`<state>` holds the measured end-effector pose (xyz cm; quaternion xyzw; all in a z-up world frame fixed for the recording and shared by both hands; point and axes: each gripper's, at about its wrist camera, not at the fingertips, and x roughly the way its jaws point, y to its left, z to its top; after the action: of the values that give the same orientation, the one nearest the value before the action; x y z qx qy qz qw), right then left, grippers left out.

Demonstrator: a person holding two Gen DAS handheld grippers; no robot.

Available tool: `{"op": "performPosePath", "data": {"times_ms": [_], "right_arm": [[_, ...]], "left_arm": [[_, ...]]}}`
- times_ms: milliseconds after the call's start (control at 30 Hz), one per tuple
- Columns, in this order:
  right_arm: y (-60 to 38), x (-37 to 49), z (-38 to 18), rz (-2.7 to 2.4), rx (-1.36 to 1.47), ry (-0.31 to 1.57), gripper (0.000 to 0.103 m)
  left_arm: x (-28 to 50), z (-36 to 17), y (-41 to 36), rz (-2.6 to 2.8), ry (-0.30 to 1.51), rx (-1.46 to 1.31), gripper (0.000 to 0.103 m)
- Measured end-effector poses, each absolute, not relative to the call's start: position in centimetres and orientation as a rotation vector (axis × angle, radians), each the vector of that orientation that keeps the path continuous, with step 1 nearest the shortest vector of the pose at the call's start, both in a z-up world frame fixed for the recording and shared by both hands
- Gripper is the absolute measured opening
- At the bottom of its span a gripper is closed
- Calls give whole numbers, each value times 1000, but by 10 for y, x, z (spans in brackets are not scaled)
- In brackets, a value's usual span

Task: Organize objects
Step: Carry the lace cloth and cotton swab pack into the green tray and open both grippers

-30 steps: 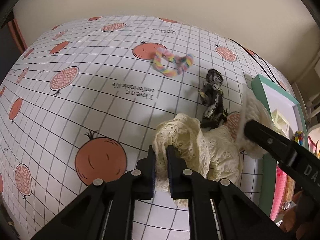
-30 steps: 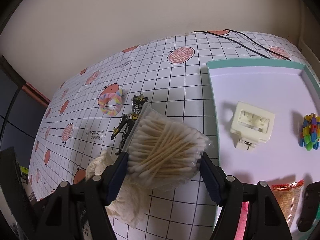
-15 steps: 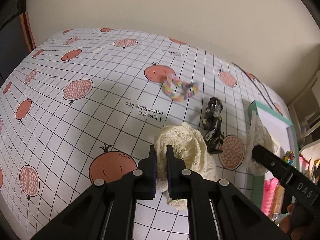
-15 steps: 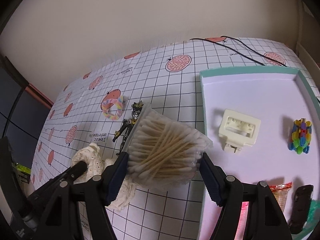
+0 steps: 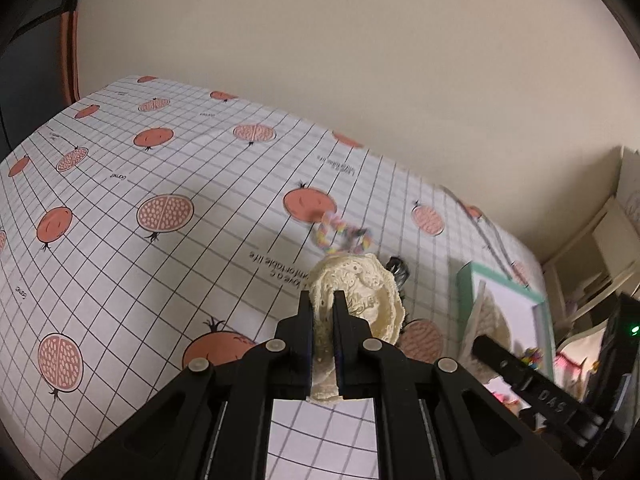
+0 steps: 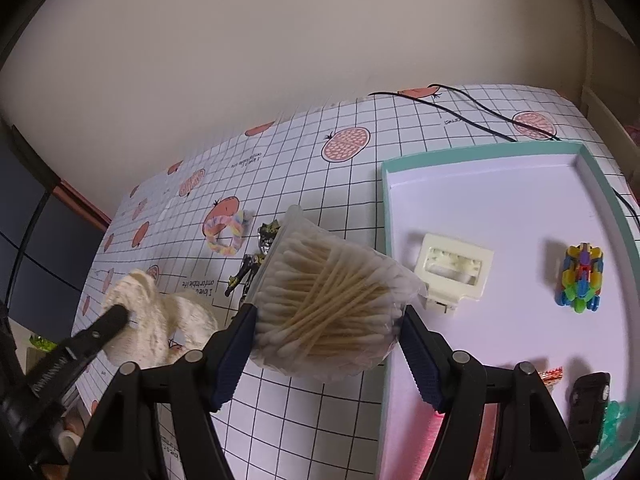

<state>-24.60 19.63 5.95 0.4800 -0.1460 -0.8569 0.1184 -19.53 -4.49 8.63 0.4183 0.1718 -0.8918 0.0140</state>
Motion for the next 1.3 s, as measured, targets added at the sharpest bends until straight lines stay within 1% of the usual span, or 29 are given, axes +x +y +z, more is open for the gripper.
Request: {"op": "performPosePath", "data": {"times_ms": [200,400,733,1133,1300], "right_arm": [[207,-245,65,-2527,1385,-444,73],[226,-245,70,-2557,1394,-459,73],[274,-243,68,-2618,1427,-501,73],[330,-240,66,-2711,1495,-590,74],[349,-237,61,-2731,1535,-665,74]], "left_arm": [[-192,99,-36,-2829,599,1262,8],[-191,110,-10,-2902,638,1255,8],[-200,115,50,-2998,526,1293,8],[-210,114,112,-3098,511,1360,8],[-207,109,136,-3142,517,1409,8]]}}
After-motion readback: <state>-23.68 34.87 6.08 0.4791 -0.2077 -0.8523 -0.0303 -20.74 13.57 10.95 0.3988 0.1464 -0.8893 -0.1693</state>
